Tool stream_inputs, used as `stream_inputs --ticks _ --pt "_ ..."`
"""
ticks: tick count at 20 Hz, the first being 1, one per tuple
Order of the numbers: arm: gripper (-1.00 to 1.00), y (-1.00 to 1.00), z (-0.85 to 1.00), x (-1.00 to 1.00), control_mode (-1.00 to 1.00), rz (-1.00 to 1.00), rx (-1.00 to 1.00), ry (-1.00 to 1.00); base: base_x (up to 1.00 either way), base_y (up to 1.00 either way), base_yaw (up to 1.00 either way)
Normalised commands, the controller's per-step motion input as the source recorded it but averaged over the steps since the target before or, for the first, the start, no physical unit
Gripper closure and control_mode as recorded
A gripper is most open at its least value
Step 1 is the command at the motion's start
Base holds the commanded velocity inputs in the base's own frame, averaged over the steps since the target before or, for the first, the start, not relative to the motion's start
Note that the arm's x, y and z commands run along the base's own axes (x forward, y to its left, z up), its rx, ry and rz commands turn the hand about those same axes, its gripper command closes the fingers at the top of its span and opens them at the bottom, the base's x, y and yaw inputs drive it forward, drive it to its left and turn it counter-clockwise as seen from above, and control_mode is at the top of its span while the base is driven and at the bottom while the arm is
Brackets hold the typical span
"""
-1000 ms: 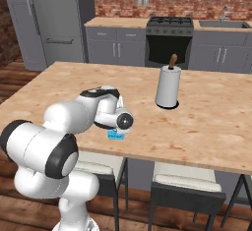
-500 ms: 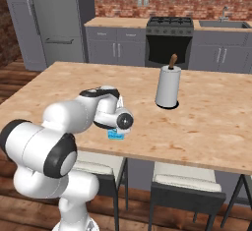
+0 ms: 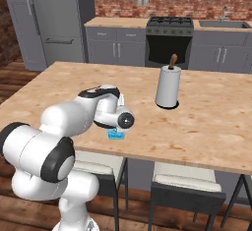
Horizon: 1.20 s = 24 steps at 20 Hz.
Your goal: Stack the yogurt containers by placing the smaller containers on top of the larger containers.
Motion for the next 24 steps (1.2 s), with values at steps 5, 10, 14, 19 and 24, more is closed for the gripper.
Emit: stream_inputs --ticks 5,10,14,19,24 --pt "-1.0 -0.04 0.56 -0.11 -1.0 0.0 0.05 0.01 0.0 0.0 0.0" --pt "-1.0 0.0 0.63 -0.23 -1.0 0.0 0.01 0.05 0.0 0.0 0.0" --pt "-1.0 0.01 0.64 -0.26 -1.0 0.0 0.0 0.09 0.0 0.0 0.0" --pt "-1.0 0.04 0.56 -0.31 -1.0 0.0 -0.01 0.07 0.0 0.0 0.0" --pt "-1.0 0.37 0.42 -0.3 -1.0 0.06 -0.09 0.1 0.0 0.0 0.0"
